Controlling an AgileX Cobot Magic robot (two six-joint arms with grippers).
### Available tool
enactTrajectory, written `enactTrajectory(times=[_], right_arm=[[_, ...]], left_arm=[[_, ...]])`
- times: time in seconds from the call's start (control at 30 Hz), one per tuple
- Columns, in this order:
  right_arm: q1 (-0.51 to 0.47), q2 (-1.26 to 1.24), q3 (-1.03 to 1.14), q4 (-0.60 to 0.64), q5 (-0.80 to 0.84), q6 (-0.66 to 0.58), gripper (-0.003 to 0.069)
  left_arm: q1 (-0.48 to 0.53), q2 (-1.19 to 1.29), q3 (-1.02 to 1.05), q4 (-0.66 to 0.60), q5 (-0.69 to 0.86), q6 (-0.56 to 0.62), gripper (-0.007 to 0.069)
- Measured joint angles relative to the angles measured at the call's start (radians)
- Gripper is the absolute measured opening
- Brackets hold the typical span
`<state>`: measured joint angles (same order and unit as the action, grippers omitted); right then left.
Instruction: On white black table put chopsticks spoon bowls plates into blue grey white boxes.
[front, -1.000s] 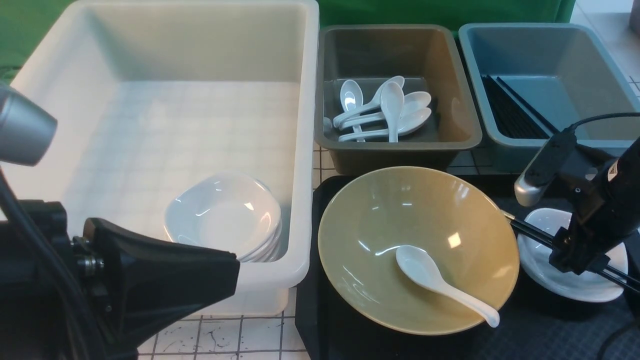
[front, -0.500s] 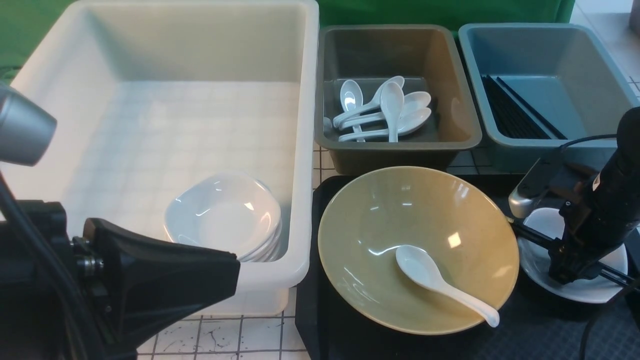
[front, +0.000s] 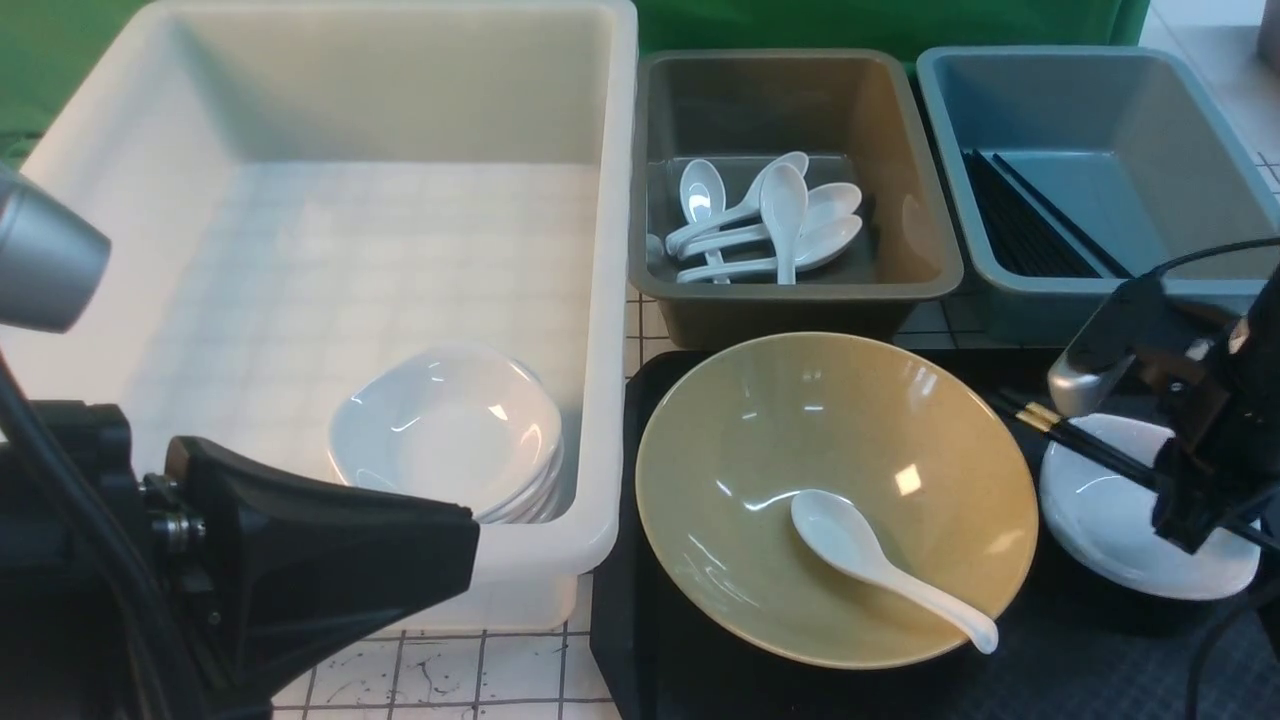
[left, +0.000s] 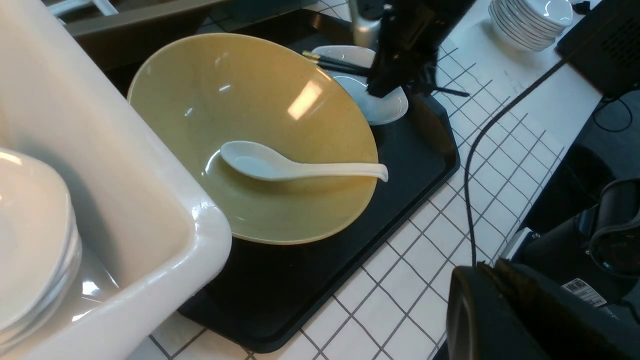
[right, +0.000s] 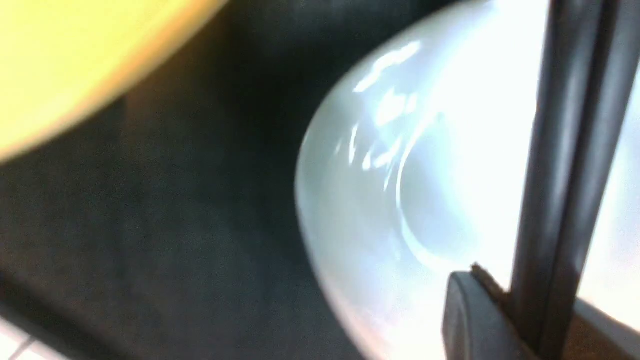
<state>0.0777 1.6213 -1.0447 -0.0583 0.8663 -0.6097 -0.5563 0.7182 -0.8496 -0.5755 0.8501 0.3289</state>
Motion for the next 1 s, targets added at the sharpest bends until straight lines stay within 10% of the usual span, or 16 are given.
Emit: enactTrajectory(times=[0.4,0.67,1.0], right_arm=[[0.011,-0.205,-0.124,0.066,0.099,0.211,0.0092],[-0.099,0.162,-0.647,0.192,0.059,0.324,0.0092],[-0.151,0.657,-1.190,0.281,-0.045,0.422,0.0092]], left_arm=[[0.000,0.000,0.000,-0.033,-0.135,0.050,-0.0001],[0.000,0.014,0.000,-0.246,-0.455,0.214,-0.0001],[0.000,0.014,0.000,-0.338,-0.457,0.261,-0.0001]])
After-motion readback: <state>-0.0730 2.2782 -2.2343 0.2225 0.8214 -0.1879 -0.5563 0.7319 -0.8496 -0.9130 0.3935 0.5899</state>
